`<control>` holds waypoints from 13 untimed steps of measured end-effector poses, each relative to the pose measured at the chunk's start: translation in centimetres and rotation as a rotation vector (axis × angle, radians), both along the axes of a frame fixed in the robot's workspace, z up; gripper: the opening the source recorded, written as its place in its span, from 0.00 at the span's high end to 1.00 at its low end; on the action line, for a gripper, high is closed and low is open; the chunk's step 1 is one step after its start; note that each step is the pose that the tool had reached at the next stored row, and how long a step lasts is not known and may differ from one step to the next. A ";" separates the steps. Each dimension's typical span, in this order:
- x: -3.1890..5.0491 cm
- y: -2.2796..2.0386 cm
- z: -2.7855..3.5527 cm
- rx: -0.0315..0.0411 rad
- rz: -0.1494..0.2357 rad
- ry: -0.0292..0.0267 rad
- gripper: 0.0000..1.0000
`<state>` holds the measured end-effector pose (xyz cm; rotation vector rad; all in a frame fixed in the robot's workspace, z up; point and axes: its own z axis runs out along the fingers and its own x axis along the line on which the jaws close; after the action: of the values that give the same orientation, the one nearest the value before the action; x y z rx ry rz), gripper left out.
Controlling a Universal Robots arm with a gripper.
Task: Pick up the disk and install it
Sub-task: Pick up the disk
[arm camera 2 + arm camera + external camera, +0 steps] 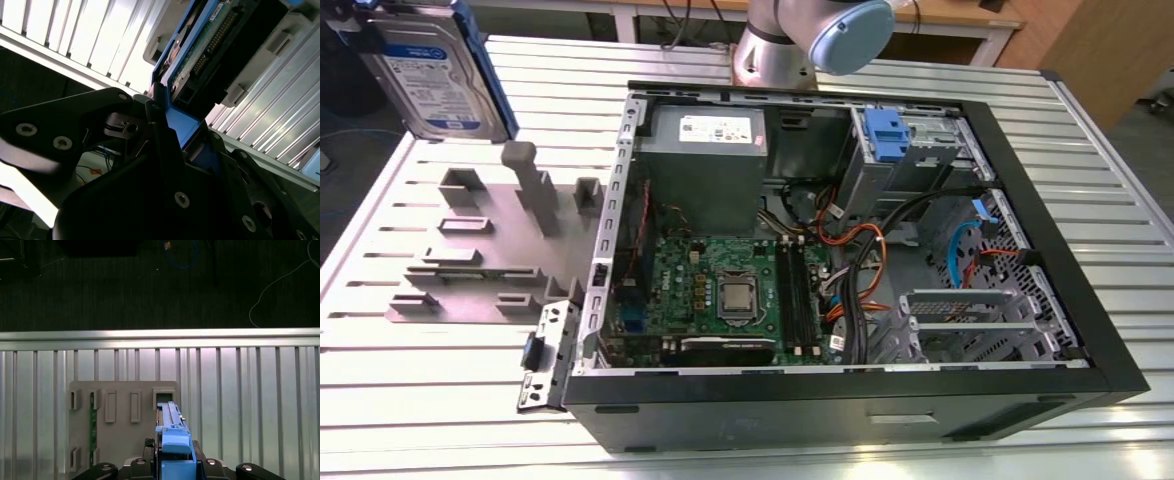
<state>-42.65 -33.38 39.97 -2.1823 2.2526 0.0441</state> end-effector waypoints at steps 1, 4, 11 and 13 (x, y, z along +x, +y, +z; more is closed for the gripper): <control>0.00 0.00 0.07 0.0000 0.000 0.0000 0.64; 0.00 0.00 0.24 0.0000 0.000 0.0000 0.64; 0.00 0.00 0.65 0.0000 0.000 0.0000 0.64; 0.00 0.00 0.75 0.0000 0.000 0.0000 0.64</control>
<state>-42.65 -33.38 40.73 -2.1823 2.2526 0.0440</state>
